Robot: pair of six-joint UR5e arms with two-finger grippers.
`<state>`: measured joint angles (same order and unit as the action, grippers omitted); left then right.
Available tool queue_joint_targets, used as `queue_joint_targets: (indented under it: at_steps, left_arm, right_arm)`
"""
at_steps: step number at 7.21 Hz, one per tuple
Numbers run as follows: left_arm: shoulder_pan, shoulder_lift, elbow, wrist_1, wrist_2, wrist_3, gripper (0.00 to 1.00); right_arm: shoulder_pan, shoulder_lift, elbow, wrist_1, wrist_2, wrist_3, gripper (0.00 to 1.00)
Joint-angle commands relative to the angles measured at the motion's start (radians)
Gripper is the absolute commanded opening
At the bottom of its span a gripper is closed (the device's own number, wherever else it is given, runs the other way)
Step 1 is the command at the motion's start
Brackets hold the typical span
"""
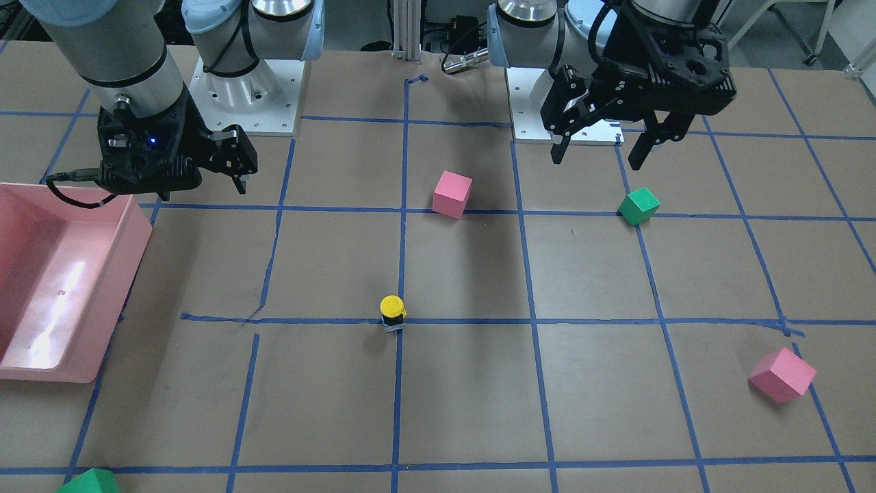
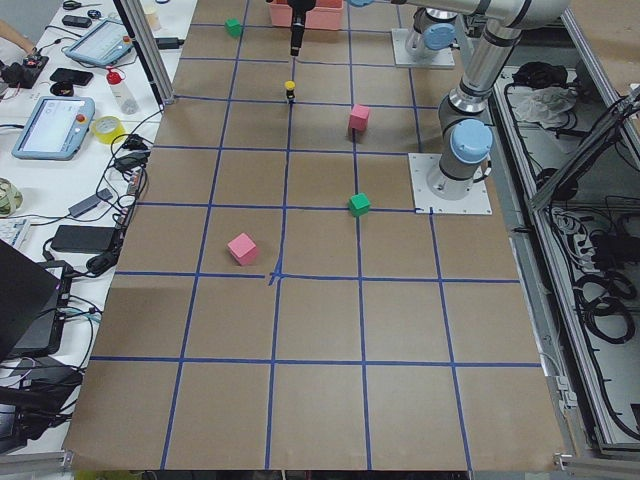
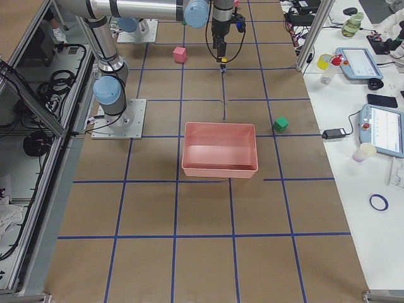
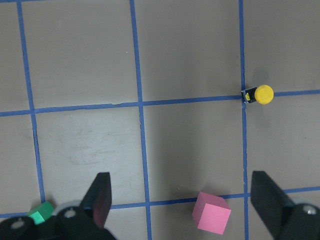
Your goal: Align button upright
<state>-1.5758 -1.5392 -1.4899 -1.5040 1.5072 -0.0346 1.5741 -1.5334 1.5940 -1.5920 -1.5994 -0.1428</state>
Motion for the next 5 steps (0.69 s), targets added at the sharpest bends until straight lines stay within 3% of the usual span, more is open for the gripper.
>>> queue_joint_targets:
  at_steps: [1, 2, 5]
  left_arm:
    - [0.017, 0.002, -0.035, 0.083, -0.001, -0.008, 1.00]
    - [0.016, 0.002, -0.065, 0.137, -0.010, -0.008, 1.00]
    - [0.017, 0.013, -0.076, 0.137, -0.013, -0.004, 1.00]
  right_arm:
    - [0.000, -0.001, 0.004, -0.003, 0.001, 0.000, 1.00]
    - [0.000, -0.001, 0.006, -0.003, 0.001, 0.000, 1.00]
    - [0.000, -0.001, 0.011, -0.005, -0.001, 0.000, 1.00]
